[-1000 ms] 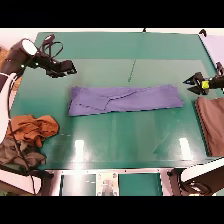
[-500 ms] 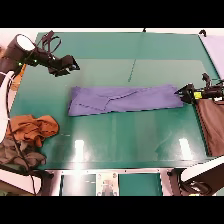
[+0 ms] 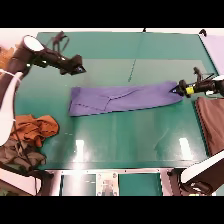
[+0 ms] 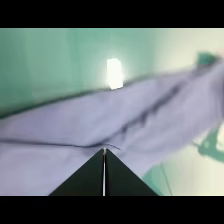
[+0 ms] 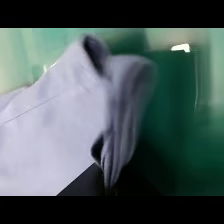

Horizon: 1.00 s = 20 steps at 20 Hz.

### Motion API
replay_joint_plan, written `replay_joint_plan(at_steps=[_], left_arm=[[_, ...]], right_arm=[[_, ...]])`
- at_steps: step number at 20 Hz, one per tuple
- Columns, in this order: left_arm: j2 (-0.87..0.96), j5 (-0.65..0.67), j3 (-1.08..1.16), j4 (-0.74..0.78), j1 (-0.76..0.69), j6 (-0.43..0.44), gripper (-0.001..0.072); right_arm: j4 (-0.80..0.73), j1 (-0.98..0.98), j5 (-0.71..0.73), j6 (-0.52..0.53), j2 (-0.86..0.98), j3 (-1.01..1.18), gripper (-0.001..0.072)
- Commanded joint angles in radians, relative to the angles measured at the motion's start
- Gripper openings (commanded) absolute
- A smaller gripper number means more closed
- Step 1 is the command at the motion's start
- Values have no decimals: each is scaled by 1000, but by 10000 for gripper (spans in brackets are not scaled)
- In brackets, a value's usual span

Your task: Fold the shirts.

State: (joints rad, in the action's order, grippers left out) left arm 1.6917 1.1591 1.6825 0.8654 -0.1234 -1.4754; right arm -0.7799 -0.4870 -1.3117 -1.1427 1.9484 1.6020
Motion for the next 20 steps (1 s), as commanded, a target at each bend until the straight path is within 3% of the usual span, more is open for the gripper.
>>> replay_joint_plan(at_steps=[1, 9, 16, 20], left_arm=[[49, -52, -6, -17, -121, 18, 23], [350, -350, 53, -285, -440, 71, 22], [540, -347, 270, -381, -530, 61, 23], [544, -203, 291, -406, -510, 61, 23]], right_arm=[[31, 19, -114, -8, -26, 139, 16], [167, 55, -408, -47, -304, 222, 18], [167, 192, -418, -116, -449, 222, 19], [150, 251, -417, -138, -449, 219, 19]])
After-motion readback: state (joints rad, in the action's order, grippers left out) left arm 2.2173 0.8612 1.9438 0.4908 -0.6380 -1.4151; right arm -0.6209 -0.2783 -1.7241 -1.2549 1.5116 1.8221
